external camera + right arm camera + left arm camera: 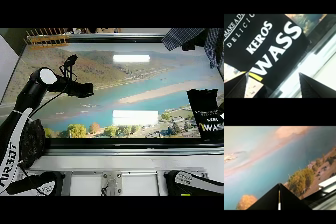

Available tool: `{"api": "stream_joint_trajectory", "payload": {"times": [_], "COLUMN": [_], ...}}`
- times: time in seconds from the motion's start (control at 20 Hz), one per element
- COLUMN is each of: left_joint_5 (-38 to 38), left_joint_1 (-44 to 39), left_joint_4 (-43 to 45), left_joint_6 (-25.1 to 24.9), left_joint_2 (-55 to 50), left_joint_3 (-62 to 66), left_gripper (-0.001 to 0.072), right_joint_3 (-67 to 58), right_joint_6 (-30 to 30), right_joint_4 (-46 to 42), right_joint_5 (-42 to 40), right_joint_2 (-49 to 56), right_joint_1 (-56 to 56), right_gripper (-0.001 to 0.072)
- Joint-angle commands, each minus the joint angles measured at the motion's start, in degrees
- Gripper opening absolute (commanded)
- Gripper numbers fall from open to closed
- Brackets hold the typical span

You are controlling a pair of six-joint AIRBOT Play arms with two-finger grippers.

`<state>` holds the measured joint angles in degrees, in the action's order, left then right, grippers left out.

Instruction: Fold the clothes and pants, and hang the long-sleeved shirts on hangers.

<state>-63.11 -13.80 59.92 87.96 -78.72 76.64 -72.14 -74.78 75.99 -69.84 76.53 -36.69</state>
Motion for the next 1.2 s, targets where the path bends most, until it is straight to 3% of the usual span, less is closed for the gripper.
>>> {"api": "stream_joint_trajectory", "payload": {"times": [0.0,0.1,0.3,0.55,0.6,0.65,0.7,1.15], "left_joint_5": [-0.6,-1.6,-2.2,-2.2,-2.2,-2.2,-2.2,-2.2], "left_joint_1": [0.0,0.0,0.0,0.0,0.0,0.0,0.0,0.0], "left_joint_4": [0.0,0.0,0.0,0.0,0.0,0.0,0.0,0.0], "left_joint_6": [-0.1,-0.1,-0.1,-0.1,-0.1,-0.1,-0.1,-0.1], "left_joint_2": [0.0,0.0,0.0,0.0,0.0,0.0,0.0,0.0], "left_joint_3": [0.0,0.0,0.0,0.0,0.0,0.0,0.0,0.0], "left_gripper": [0.0011,0.0011,0.0011,0.0012,0.0011,0.0011,0.0011,0.0011], "right_joint_3": [0.3,0.4,2.6,4.3,4.3,4.3,4.3,4.3], "right_joint_6": [-0.4,-2.4,-12.5,-12.5,-12.5,-12.5,-12.4,-12.4], "right_joint_4": [1.9,9.6,27.0,27.1,27.1,27.1,27.1,27.1], "right_joint_5": [1.0,1.2,2.8,2.6,2.6,2.6,2.6,2.1], "right_joint_2": [-7.6,-13.2,-22.0,-23.3,-23.1,-22.9,-22.8,-22.8], "right_joint_1": [1.0,3.7,15.8,35.6,38.1,40.4,42.0,44.4], "right_gripper": [0.0681,0.0681,0.0681,0.0660,0.0486,0.0185,0.0028,0.0017]}}
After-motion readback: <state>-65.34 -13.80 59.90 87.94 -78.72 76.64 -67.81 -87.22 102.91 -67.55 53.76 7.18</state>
